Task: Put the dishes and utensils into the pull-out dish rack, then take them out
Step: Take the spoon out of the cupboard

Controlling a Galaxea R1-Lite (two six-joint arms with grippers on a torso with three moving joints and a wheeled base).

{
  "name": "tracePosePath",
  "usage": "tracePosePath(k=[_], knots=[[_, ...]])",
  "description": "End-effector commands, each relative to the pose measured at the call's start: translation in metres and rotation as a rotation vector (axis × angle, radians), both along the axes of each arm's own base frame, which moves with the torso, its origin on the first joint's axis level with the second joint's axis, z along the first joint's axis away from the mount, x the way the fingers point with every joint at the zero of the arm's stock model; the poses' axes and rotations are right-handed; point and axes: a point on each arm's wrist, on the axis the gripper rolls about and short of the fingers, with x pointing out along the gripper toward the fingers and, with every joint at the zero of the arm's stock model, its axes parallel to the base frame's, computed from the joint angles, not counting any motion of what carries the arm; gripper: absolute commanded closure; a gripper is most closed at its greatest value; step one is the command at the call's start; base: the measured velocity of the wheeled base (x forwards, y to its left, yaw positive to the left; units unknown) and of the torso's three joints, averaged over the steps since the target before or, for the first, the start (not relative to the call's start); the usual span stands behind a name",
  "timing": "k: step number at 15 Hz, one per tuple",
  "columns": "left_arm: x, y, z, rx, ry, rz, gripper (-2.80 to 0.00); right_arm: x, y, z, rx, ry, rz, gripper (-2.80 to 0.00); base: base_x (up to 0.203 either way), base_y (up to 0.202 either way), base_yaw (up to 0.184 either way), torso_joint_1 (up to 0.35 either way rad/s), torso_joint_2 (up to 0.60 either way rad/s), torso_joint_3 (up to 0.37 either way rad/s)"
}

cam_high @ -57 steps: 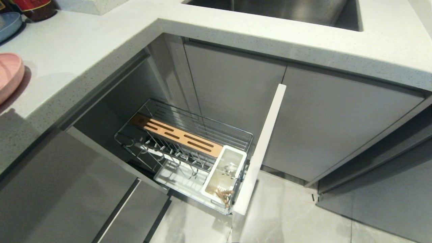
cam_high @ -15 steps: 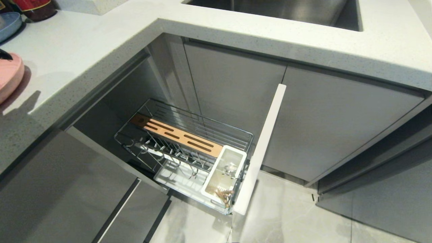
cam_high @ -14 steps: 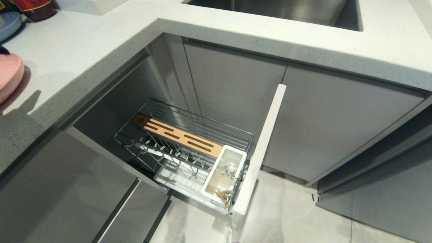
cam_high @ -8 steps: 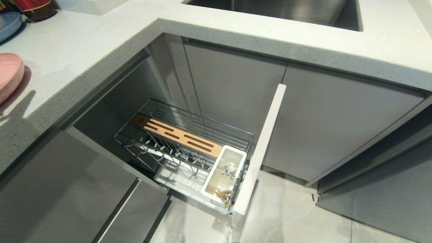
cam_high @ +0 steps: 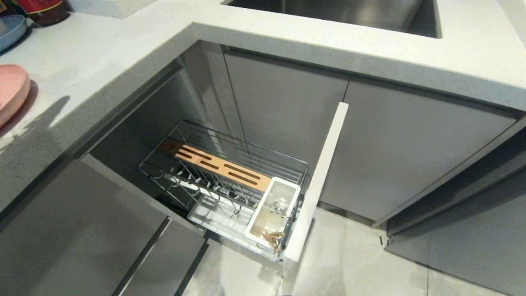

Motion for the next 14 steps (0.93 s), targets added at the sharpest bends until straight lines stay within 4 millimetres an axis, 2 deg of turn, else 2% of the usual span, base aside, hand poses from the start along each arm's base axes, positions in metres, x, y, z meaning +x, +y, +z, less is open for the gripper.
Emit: tracePosePath(k=[1,5,8,12,14], knots=[[0.035,-0.030,-0.017,0.025,0.109,-0.136,0.00,0.000,0.000,0.000,0.000,-0.005,0.000,0.00,0.000,0.000,0.000,0.000,0.00,0.000],[0.077,-0.090,-0.055,0.108,0.288,-0.307,0.00,0.000,0.000,0.000,0.000,-0.005,0.000,0.00,0.000,0.000,0.000,0.000,0.00,0.000],[0.105,-0.118,-0.082,0.164,0.409,-0.310,0.00,0.000,0.000,0.000,0.000,-0.005,0.000,0.00,0.000,0.000,0.000,0.000,0.00,0.000],[0.117,-0.159,-0.115,0.272,0.538,-0.337,0.00,0.000,0.000,0.000,0.000,-0.005,0.000,0.00,0.000,0.000,0.000,0.000,0.00,0.000],[0.121,-0.172,-0.135,0.336,0.632,-0.349,0.00,0.000,0.000,0.000,0.000,-0.005,0.000,0.00,0.000,0.000,0.000,0.000,0.00,0.000]])
